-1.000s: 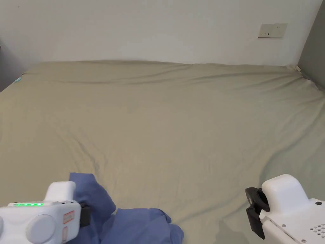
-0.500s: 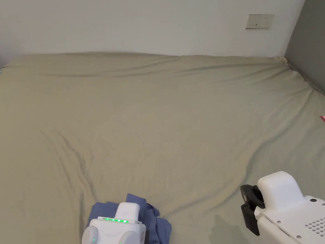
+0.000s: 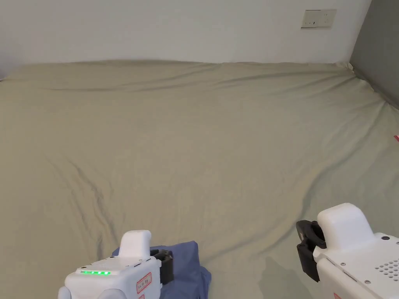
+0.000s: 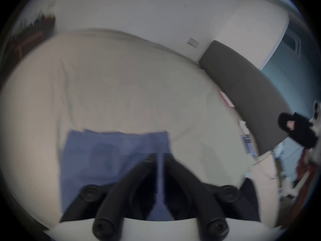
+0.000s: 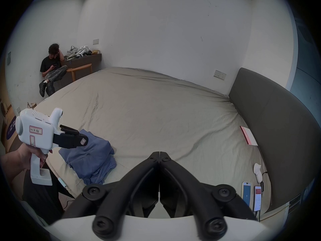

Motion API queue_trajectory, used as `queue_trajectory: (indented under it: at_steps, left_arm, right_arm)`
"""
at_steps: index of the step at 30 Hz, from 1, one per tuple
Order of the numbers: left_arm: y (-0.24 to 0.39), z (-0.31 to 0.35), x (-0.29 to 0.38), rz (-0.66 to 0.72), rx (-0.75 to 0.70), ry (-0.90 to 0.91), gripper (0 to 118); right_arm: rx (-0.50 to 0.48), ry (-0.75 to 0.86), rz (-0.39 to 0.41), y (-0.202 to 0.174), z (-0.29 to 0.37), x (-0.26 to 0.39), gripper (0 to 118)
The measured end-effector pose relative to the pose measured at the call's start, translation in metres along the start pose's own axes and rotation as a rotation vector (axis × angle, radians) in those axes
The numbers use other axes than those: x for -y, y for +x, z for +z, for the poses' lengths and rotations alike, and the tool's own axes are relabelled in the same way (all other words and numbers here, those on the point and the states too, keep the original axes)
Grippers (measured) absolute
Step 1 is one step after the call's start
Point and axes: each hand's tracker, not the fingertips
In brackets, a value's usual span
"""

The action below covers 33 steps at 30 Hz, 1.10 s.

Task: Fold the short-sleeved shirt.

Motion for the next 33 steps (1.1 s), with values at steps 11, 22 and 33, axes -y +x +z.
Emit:
queue_trajectory:
  at_steps: [11,22,33]
  left_arm:
    - [0.055,-0.078,0.054,-0.350,-0.165,-0.108,0]
    - [0.114,-0.055,0.092,-0.464,0.054,-0.169,0]
    - [-0.010,0.059,0.033,-0.097,-0.018,0.200,0]
  right_arm:
    - [0.028,-0.003,0.012,-0.003,0.004,0.003,1]
    - [0.020,-0.013,-0.009,0.003,-0.006,0.003,1]
    - [-0.150,0.065,-0.009,-0.048,-0.059,-0.026,1]
